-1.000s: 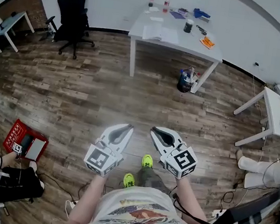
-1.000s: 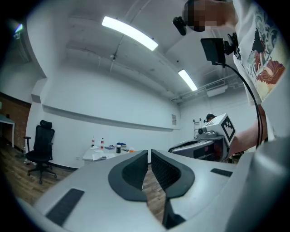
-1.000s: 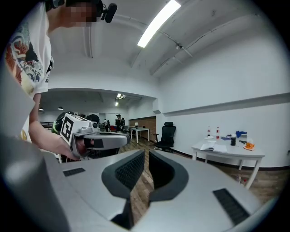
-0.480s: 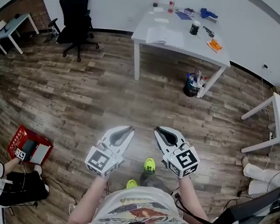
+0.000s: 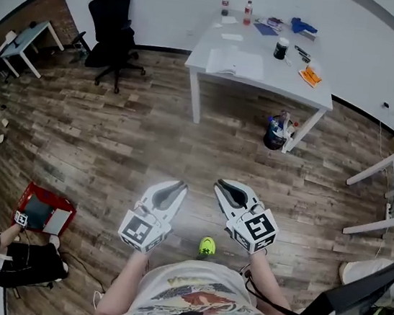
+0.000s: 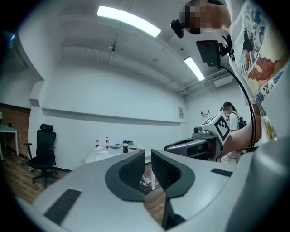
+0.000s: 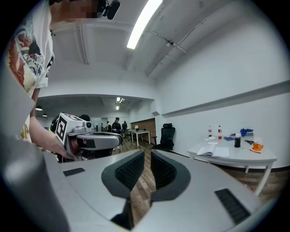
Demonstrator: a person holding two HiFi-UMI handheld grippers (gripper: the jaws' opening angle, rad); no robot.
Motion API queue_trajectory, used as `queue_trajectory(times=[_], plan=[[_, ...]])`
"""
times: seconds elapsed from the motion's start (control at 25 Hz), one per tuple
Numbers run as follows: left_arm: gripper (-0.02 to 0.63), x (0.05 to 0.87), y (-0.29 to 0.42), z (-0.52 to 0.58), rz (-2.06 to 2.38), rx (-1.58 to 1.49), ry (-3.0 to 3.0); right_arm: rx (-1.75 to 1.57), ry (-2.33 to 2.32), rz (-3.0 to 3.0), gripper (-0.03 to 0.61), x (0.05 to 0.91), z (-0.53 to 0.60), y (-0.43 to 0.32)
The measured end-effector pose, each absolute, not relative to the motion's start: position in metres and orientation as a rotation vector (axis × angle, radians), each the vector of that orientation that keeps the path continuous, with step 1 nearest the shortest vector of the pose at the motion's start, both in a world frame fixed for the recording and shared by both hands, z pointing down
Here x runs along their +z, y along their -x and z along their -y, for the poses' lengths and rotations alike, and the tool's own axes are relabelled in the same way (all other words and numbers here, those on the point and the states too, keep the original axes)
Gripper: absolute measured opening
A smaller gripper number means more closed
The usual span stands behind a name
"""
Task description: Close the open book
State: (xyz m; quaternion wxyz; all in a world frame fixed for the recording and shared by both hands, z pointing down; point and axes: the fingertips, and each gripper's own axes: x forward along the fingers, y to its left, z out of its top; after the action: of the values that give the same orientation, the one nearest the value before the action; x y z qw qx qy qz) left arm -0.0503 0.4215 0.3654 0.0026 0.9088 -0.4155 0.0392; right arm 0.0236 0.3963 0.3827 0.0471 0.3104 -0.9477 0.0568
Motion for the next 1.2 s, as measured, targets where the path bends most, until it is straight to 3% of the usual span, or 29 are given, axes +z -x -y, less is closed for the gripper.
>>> queue_trajectory(times=[0.64,1.2], plan=[[0.029,0.371,0.014,-0.327,1.379,0.125,-2.836,0.135,-0.898,2.896,0.038,0.390,-0.304,-0.062],[0.029,0.372,0.020,-0.190,1.258,0.142,-2.912,0.132,-0.957,2.860,0.038,0.392,-0.182,-0.040]])
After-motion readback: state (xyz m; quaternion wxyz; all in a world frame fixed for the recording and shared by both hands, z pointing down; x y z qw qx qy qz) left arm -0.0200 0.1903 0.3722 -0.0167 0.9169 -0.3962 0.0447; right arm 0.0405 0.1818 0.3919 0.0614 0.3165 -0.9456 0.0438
